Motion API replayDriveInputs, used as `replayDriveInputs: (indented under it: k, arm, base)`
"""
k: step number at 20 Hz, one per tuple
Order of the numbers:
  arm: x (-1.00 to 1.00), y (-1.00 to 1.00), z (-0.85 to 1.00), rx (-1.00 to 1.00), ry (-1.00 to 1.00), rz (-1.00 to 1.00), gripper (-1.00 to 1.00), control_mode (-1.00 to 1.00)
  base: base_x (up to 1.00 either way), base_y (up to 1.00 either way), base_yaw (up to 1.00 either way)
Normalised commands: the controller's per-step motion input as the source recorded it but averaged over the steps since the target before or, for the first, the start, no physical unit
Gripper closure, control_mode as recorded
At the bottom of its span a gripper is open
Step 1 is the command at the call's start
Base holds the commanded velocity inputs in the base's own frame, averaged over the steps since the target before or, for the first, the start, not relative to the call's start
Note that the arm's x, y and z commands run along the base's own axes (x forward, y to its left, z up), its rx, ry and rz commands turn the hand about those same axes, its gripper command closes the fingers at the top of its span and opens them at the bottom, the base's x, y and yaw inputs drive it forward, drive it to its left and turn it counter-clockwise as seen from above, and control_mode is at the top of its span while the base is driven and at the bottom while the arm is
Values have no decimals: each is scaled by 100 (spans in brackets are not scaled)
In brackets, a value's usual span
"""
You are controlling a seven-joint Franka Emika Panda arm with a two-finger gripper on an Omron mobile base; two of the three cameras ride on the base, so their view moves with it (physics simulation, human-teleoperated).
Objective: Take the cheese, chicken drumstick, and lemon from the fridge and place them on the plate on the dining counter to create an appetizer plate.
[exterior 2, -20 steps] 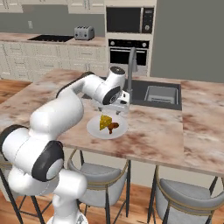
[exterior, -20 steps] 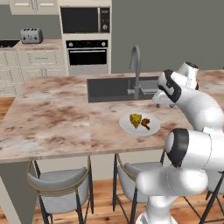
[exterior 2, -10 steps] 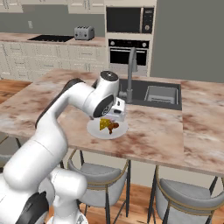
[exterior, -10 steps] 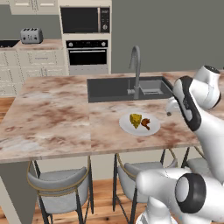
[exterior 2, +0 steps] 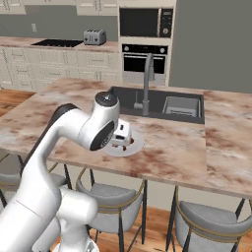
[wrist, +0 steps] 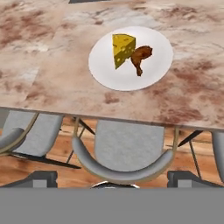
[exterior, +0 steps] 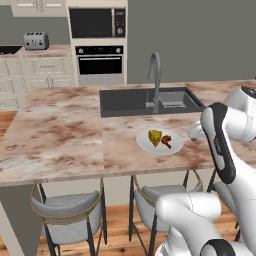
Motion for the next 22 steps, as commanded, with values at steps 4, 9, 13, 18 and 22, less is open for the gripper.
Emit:
replayDriveInputs:
  k: [4, 9, 13, 18, 22]
  arm:
    - [2, 23, 0, 0, -5, 0, -100, -100]
    - [0, 0, 0, 0, 0, 0, -100, 100]
    - [0, 0, 0, 0, 0, 0, -100, 100]
    - [0, 0, 0, 0, 0, 0, -100, 100]
    - [0, 0, 0, 0, 0, 0, -100, 100]
  base:
    - [0, 0, 0]
    - [-20, 0, 0]
    - [-78, 5, 0]
    - [-70, 55, 12]
    - [-56, 92, 42]
